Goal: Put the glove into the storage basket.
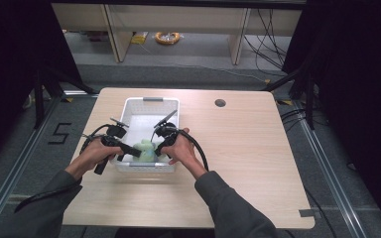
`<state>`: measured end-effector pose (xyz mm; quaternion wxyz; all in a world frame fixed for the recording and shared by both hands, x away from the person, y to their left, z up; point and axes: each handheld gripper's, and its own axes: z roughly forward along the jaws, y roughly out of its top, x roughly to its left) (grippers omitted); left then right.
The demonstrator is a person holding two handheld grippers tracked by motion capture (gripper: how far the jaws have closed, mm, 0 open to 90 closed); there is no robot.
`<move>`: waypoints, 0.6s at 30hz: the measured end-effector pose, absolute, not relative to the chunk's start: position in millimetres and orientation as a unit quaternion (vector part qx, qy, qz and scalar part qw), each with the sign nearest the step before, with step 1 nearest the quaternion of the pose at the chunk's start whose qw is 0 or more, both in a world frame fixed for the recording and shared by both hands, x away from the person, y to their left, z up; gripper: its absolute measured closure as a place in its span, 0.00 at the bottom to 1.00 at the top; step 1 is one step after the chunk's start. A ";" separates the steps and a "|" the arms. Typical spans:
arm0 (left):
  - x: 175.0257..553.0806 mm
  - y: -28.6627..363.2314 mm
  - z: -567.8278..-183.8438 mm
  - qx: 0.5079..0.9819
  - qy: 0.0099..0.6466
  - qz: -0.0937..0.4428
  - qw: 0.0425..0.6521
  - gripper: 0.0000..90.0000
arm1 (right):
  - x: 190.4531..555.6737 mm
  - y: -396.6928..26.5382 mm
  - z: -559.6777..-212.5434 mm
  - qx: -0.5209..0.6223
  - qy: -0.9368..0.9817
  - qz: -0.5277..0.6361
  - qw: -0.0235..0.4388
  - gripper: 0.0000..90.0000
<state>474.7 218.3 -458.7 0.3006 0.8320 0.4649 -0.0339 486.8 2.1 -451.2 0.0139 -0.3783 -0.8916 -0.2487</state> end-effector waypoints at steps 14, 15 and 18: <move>475.3 215.3 -450.4 0.832 0.467 0.007 0.298 0.59 | 486.2 -0.4 -444.2 -0.362 -0.901 -0.241 -0.011 0.59; 475.2 215.1 -449.7 0.832 0.466 0.006 0.299 0.58 | 486.1 -0.6 -442.4 -0.361 -0.900 -0.242 -0.015 0.59; 474.7 214.3 -447.2 0.829 0.469 0.009 0.304 0.57 | 486.8 -2.6 -436.2 -0.363 -0.898 -0.247 -0.023 0.57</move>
